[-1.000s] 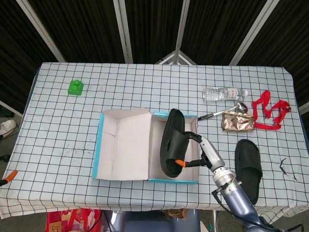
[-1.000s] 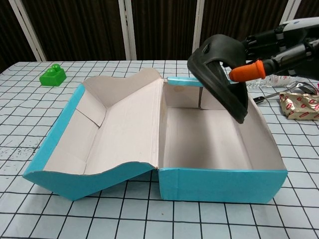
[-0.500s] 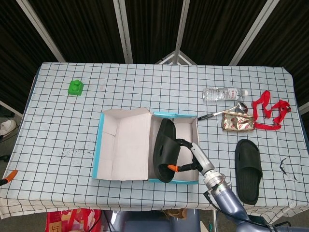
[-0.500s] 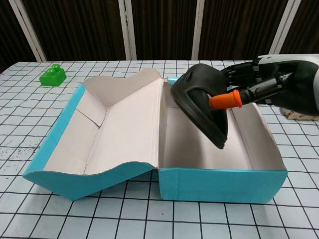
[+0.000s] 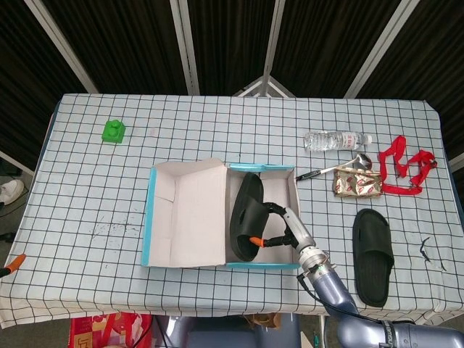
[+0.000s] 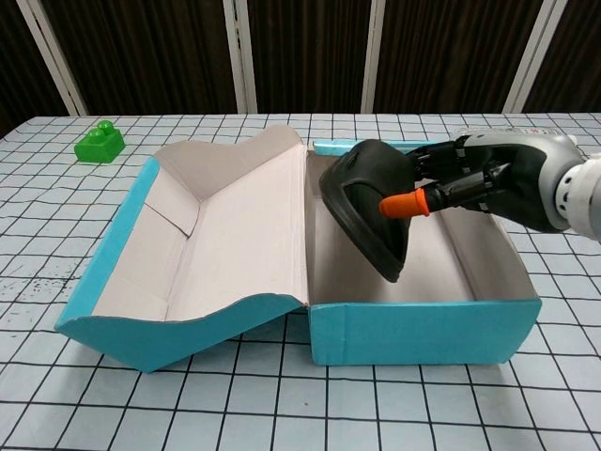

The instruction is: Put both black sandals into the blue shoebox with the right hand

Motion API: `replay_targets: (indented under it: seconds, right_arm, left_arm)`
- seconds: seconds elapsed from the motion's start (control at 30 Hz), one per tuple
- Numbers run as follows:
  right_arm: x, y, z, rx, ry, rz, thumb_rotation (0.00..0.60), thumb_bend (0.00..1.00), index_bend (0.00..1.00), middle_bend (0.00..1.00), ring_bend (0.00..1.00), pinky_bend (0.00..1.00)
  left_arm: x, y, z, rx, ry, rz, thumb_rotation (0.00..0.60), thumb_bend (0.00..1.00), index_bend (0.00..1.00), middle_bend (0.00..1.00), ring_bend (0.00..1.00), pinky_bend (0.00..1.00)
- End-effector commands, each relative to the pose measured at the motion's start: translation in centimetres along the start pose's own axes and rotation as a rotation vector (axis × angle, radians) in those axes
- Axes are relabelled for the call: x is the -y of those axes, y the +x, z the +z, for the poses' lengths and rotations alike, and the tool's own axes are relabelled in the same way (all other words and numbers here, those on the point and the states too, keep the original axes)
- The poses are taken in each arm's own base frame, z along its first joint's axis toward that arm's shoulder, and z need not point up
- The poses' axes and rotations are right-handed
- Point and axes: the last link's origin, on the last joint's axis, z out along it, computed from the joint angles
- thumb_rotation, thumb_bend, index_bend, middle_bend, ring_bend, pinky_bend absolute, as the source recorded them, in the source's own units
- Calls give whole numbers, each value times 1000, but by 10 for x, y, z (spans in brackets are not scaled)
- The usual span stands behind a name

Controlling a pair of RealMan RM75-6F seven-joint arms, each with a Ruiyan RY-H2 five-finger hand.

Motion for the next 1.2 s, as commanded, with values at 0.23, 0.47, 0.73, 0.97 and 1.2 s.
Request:
replay_targets:
  seconds: [0.23,0.47,0.73,0.97,1.2]
  right_arm:
    - [-5,-5,3,13,-7,3,600,564,599,246,214,93]
    - [-11,-9,4,11,-16,5,600,565,598,246,215,93]
    - [-25,-12,10,2,-45,12,600,566,603,246,220,93]
    - [-36,-16,16,2,-65,24,600,568,603,247,223,93]
    - [-48,-19,19,3,-86,8,600,570,606,247,223,93]
  left_arm:
    - [0,0,0,-1,0,0,600,186,32,0,0,15]
    - [-1,0,-1,0,-2,-2,600,187,32,0,0,15]
    - [0,1,-1,-2,-3,-5,600,187,32,0,0,15]
    - [-1,1,-2,-2,-4,-5,600,186,32,0,0,16]
    - [0,1,-2,-3,-3,-6,600,186,32,0,0,15]
